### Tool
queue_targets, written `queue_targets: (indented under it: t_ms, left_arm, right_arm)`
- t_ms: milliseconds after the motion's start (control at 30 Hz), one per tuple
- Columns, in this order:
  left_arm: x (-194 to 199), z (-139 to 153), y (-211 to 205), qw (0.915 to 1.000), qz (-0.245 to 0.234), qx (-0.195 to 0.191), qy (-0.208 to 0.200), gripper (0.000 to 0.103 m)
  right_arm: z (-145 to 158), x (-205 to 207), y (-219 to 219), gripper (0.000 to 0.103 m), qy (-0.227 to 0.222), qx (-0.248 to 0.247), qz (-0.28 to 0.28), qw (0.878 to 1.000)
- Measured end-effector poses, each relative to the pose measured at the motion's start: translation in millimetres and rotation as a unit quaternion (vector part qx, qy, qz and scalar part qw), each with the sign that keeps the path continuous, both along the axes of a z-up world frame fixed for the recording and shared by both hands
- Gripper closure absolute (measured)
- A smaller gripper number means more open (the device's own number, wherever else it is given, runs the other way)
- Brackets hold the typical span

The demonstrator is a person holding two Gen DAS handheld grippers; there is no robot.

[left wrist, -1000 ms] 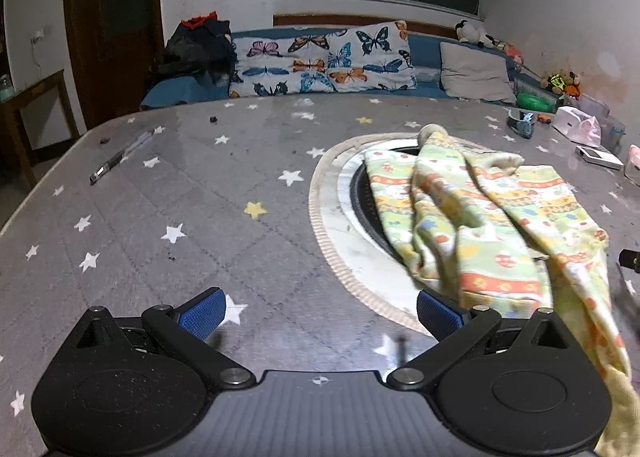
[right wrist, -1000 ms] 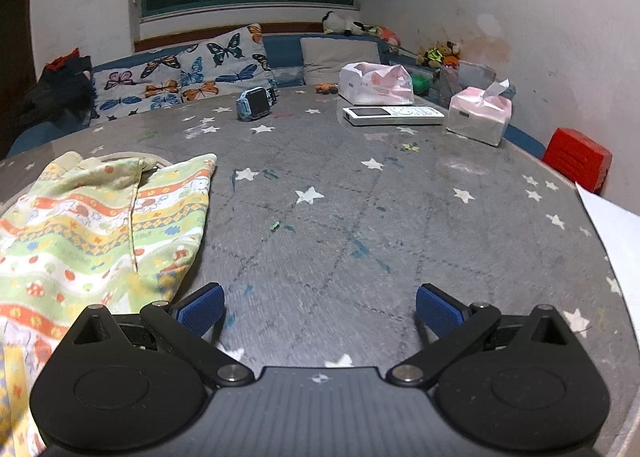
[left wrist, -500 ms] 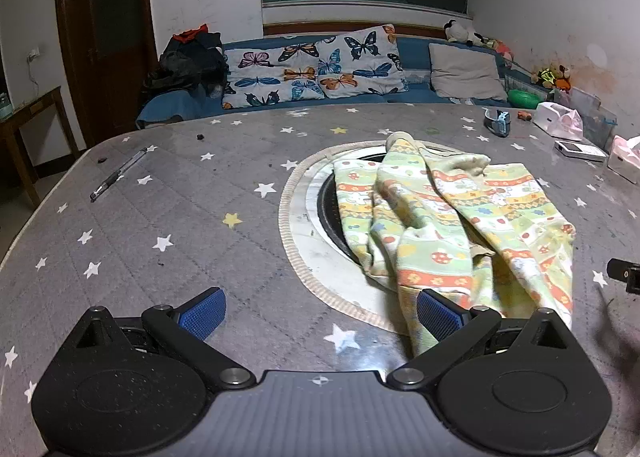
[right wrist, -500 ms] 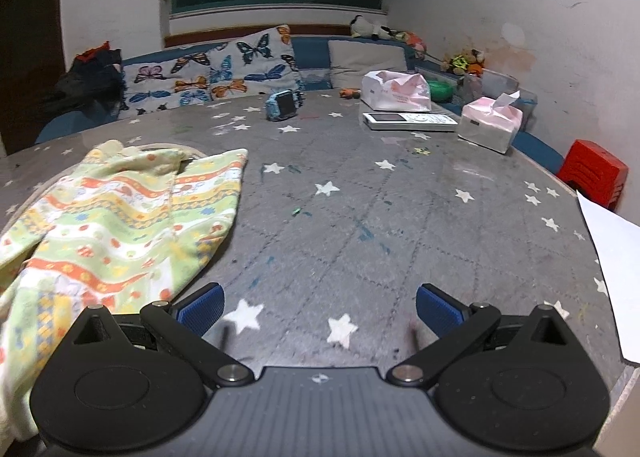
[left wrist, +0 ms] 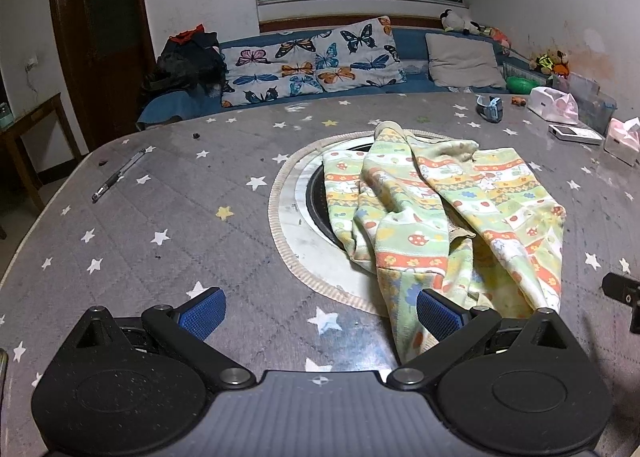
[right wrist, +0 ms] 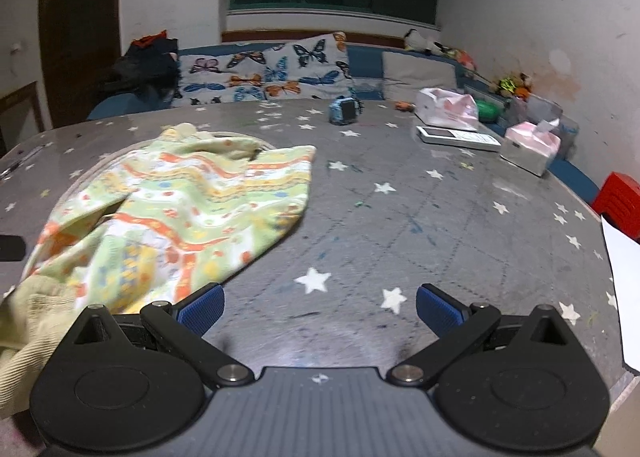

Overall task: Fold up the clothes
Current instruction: 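Move both grippers toward the crumpled striped shirt on the table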

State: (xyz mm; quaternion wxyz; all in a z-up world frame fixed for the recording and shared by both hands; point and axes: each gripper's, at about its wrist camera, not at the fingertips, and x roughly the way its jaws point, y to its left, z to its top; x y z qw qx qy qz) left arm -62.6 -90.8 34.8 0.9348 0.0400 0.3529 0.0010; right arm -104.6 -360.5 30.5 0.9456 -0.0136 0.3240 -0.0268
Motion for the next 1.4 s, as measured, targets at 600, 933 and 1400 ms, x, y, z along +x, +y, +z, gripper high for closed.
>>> queue_targets:
  t_ms: [600, 933, 1400]
  left_arm:
    - [-5, 5, -11, 0.9998, -0.011, 0.012, 0.006, 0.000]
    - [3, 6, -12, 0.9997, -0.018, 0.015, 0.009, 0.000]
    - [27, 7, -22, 0.9991, -0.034, 0.020, 0.014, 0.000]
  right_arm:
    - [14, -16, 27, 0.000, -0.014, -0.012, 0.062, 0.998]
    - [17, -7, 35, 0.001, -0.011, -0.011, 0.081, 0.997]
    - [18, 18, 42, 0.007, -0.003, -0.002, 0.104, 0.995]
